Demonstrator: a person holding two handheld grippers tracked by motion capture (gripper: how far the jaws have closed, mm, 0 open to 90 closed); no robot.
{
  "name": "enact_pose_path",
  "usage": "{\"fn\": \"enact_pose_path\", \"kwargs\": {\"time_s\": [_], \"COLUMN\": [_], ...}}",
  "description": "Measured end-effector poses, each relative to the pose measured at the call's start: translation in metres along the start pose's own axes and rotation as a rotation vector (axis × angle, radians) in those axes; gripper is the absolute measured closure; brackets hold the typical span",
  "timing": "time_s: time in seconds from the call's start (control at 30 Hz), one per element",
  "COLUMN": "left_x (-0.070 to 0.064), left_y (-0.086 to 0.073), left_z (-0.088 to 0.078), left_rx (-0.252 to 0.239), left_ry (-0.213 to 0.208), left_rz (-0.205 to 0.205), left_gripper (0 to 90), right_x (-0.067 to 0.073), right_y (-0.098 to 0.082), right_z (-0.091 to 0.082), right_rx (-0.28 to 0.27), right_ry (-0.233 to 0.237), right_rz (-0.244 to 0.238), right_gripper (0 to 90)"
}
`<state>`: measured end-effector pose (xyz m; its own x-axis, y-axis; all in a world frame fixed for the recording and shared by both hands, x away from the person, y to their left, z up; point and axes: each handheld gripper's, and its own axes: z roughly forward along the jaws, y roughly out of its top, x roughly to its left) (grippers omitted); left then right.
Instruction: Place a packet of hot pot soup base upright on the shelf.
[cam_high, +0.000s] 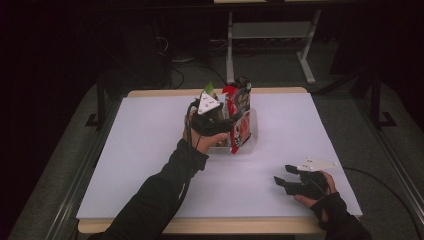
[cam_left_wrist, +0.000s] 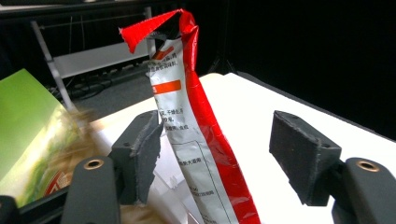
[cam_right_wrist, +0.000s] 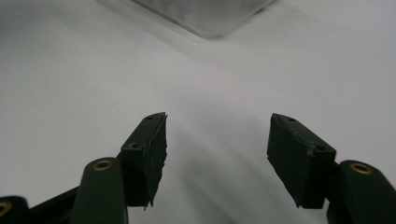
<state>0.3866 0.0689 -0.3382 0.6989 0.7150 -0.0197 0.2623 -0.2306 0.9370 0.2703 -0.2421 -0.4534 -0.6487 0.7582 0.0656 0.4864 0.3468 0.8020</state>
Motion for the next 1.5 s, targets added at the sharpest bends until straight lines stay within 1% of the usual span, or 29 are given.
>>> {"fn": "enact_pose_path", "kwargs": {"time_s": [0.07, 0.1, 0.13, 0.2, 0.27, 0.3, 0.37, 0.4, 0.47, 0.53, 0.6, 0.67, 0.7, 0.8, 0.9, 1.0, 1.03, 1.07, 1.1, 1.13, 1.2, 1.27, 1.3, 1.33, 1.37, 1.4, 1.43, 1.47, 1.5], "left_x": [0.0, 0.0, 0.001, 0.004, 0.004, 0.003, 0.002, 0.001, 0.002, 0.001, 0.0, -0.001, -0.002, -0.01, -0.015, -0.014, -0.013, -0.013, -0.012, -0.01, -0.006, 0.0, 0.002, 0.001, -0.001, -0.005, -0.008, -0.008, -0.007], "left_y": [0.0, 0.0, 0.001, 0.001, 0.003, 0.005, 0.008, 0.01, 0.012, 0.014, 0.016, 0.016, 0.015, 0.011, 0.008, 0.007, 0.005, 0.003, 0.0, -0.003, -0.011, -0.02, -0.023, -0.025, -0.026, -0.025, -0.024, -0.023, -0.023], "left_z": [0.006, 0.011, 0.015, 0.023, 0.029, 0.031, 0.036, 0.039, 0.045, 0.049, 0.052, 0.052, 0.051, 0.051, 0.053, 0.054, 0.055, 0.054, 0.054, 0.055, 0.052, 0.048, 0.046, 0.044, 0.042, 0.041, 0.039, 0.038, 0.037], "left_rx": [0.037, 0.062, 0.079, 0.089, 0.094, 0.094, 0.105, 0.112, 0.133, 0.132, 0.129, 0.112, 0.08, -0.001, -0.099, -0.203, -0.244, -0.269, -0.29, -0.299, -0.322, -0.342, -0.341, -0.336, -0.33, -0.303, -0.28, -0.262, -0.224], "left_ry": [-0.023, -0.012, -0.005, -0.009, -0.003, 0.012, 0.019, 0.035, 0.055, 0.083, 0.109, 0.125, 0.136, 0.173, 0.176, 0.152, 0.127, 0.133, 0.133, 0.113, 0.095, 0.048, 0.038, 0.025, -0.011, -0.012, 0.009, -0.019, -0.051], "left_rz": [-0.002, 0.005, 0.003, -0.02, -0.018, -0.015, -0.022, -0.03, -0.043, -0.044, -0.051, -0.061, -0.072, -0.055, -0.061, -0.068, -0.067, -0.054, -0.059, -0.079, -0.111, -0.16, -0.169, -0.16, -0.147, -0.114, -0.071, -0.058, -0.057], "left_gripper": [29.4, 27.3, 28.0, 26.6, 26.1, 26.5, 31.3, 32.4, 41.6, 56.6, 64.1, 69.5, 71.0, 74.3, 76.2, 76.9, 77.3, 77.4, 77.4, 77.4, 76.8, 76.1, 75.6, 75.1, 73.8, 71.7, 70.5, 68.6, 64.7], "right_x": [-0.001, -0.001, -0.002, -0.001, 0.0, 0.0, 0.0, -0.001, -0.002, -0.002, -0.002, -0.002, -0.002, -0.002, -0.001, -0.002, -0.002, -0.002, -0.002, -0.002, -0.002, -0.002, -0.002, -0.002, -0.002, -0.001, -0.001, -0.001, -0.001], "right_y": [0.0, -0.001, -0.001, 0.0, 0.0, 0.0, 0.0, -0.001, -0.001, -0.001, -0.001, -0.001, -0.001, -0.001, -0.001, -0.001, -0.001, -0.001, -0.001, -0.001, -0.001, -0.001, -0.001, -0.001, -0.001, -0.001, -0.001, -0.001, -0.001], "right_z": [0.0, 0.0, 0.0, 0.0, 0.0, 0.001, 0.002, 0.002, 0.003, 0.002, 0.002, 0.002, 0.002, 0.002, 0.001, 0.0, 0.0, 0.001, 0.001, 0.001, 0.001, 0.001, 0.0, 0.0, 0.0, 0.0, 0.0, 0.0, 0.0], "right_rx": [-0.001, -0.001, 0.0, 0.001, 0.002, 0.003, 0.007, 0.012, 0.011, 0.01, 0.008, 0.007, 0.007, 0.005, 0.001, -0.001, -0.001, -0.001, 0.0, 0.0, -0.003, -0.007, -0.009, -0.011, -0.012, -0.012, -0.01, -0.008, -0.006], "right_ry": [-0.002, -0.003, -0.004, -0.002, 0.001, 0.003, 0.007, 0.007, 0.01, 0.012, 0.013, 0.015, 0.016, 0.018, 0.018, 0.017, 0.018, 0.017, 0.019, 0.02, 0.021, 0.022, 0.023, 0.021, 0.021, 0.023, 0.022, 0.021, 0.021], "right_rz": [0.004, 0.007, 0.007, 0.005, 0.001, 0.0, 0.002, 0.007, 0.013, 0.011, 0.013, 0.014, 0.013, 0.015, 0.013, 0.011, 0.01, 0.009, 0.008, 0.007, 0.008, 0.004, 0.003, 0.003, 0.003, 0.001, 0.001, 0.0, -0.001], "right_gripper": [37.0, 37.0, 37.0, 36.9, 36.9, 36.8, 36.6, 36.5, 36.5, 36.5, 36.5, 36.7, 36.7, 36.7, 36.7, 36.7, 36.7, 36.7, 36.7, 36.7, 36.7, 36.7, 36.7, 36.7, 36.7, 36.7, 36.6, 36.7, 36.6]}}
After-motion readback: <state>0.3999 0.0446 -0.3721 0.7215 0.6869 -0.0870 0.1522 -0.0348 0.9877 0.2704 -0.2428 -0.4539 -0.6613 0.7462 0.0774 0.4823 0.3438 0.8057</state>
